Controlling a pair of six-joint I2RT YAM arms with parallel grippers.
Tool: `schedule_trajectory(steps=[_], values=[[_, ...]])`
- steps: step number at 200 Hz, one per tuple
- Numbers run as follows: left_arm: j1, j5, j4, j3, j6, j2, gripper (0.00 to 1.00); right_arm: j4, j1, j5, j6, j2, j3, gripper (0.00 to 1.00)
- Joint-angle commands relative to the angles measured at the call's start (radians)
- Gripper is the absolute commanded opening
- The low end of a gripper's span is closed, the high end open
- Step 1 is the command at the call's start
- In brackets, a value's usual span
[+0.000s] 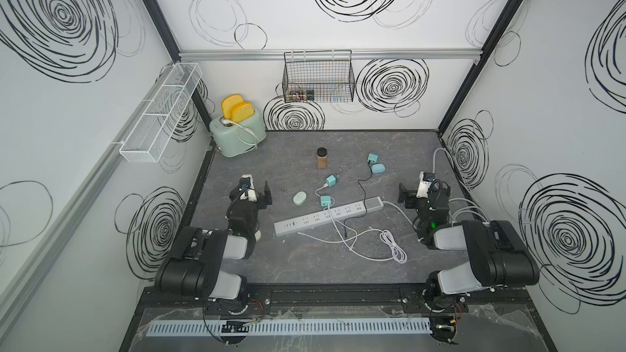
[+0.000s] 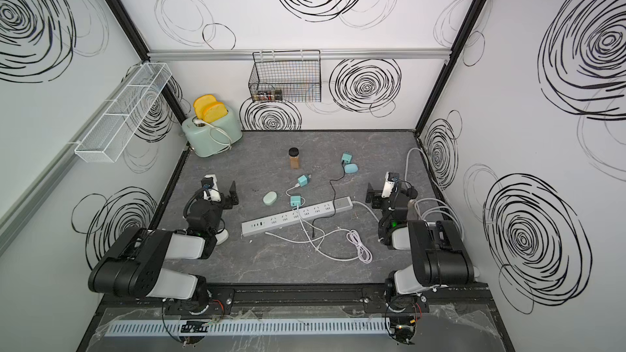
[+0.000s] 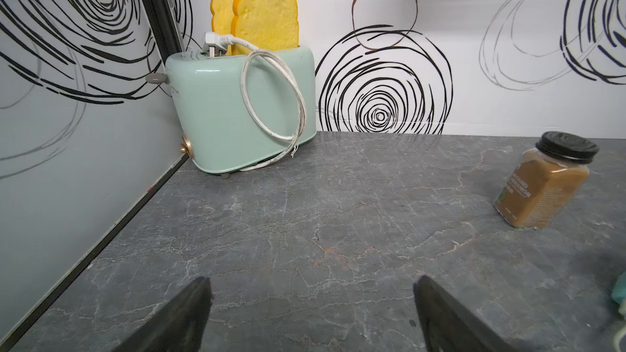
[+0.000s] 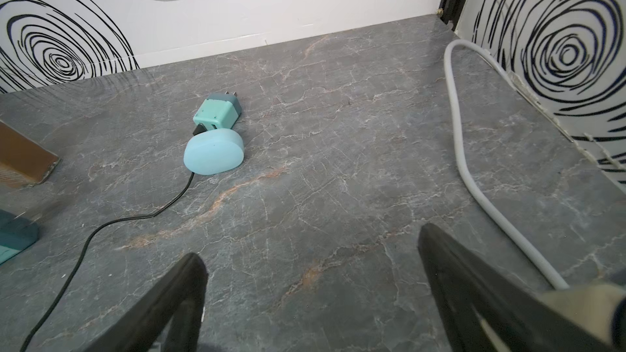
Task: Charge the bluetooth headset
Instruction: Pick up the plug from the center of the board.
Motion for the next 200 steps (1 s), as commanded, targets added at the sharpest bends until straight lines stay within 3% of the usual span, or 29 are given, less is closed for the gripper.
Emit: schedule_trajectory(steps=[1,118,130,144,156,174,200], values=[[0.007,0.018,0.057,0.017,0.008,0.008,0.96,0.040,0.007,0.002,0.011,0.007,0.020,0.98],[0.024,0.057,0.053,0.019,0.001,0.004,0.96,0.042,0.004,-0.006,0.012,0.006,0.018,0.98],[0.010,0.009,-0.014,0.049,0.001,-0.043,0.98,0.043,0.004,0.008,-0.013,-0.018,0.025,0.98],[-0.029,-0.115,-0.239,0.121,0.009,-0.154,0.99,-0.165,0.017,0.056,-0.019,-0.118,0.090,0.99],[-0.081,-0.227,-0.328,0.158,-0.021,-0.238,0.98,-0.396,0.037,0.114,0.050,-0.192,0.204,0.99],[-0.148,-0.228,-0.405,0.189,-0.105,-0.330,0.97,-0.575,0.048,0.078,0.137,-0.240,0.331,0.95],[-0.279,-0.218,-0.568,0.297,-0.175,-0.368,0.95,-0.672,0.068,-0.076,0.174,-0.226,0.455,0.85]])
